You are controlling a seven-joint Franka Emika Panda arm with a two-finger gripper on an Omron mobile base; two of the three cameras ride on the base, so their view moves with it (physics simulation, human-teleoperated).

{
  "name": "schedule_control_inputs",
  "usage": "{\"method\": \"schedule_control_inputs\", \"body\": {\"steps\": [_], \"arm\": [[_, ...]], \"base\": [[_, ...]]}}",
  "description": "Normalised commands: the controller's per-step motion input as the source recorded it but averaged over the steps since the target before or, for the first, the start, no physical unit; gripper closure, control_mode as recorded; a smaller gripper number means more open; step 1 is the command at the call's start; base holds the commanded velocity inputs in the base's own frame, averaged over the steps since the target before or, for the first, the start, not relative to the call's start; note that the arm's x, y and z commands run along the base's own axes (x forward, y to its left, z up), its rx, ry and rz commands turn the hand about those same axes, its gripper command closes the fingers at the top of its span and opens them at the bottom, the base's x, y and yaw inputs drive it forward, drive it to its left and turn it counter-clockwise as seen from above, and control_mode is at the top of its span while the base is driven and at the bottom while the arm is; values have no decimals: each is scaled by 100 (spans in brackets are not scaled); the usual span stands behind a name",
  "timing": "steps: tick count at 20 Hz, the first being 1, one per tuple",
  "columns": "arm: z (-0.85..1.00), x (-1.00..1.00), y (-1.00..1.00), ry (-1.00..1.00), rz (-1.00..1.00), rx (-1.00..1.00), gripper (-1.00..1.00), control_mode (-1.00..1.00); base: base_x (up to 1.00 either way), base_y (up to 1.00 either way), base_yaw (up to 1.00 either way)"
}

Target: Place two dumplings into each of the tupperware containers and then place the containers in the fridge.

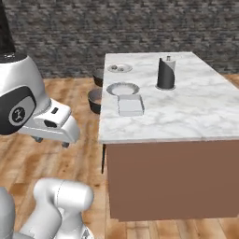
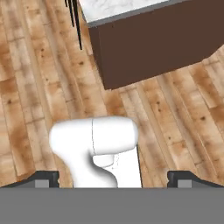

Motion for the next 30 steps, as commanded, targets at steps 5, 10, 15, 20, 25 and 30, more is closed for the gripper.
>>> {"method": "schedule_control_inputs", "body": {"steps": [5,10,15,20,25,30], "arm": [[0,0,0,0,0,0,-100,100],[0,0,0,0,0,0,-100,100],[0,0,0,0,0,0,-100,100],[0,0,0,0,0,0,-100,100],[0,0,0,0,0,0,-100,100],[0,0,0,0,0,0,-100,100]], "base": [[6,100,-61],[43,92,-60],[66,75,-65],[45,86,-61],[-38,100,-56],[-81,100,-44]]}}
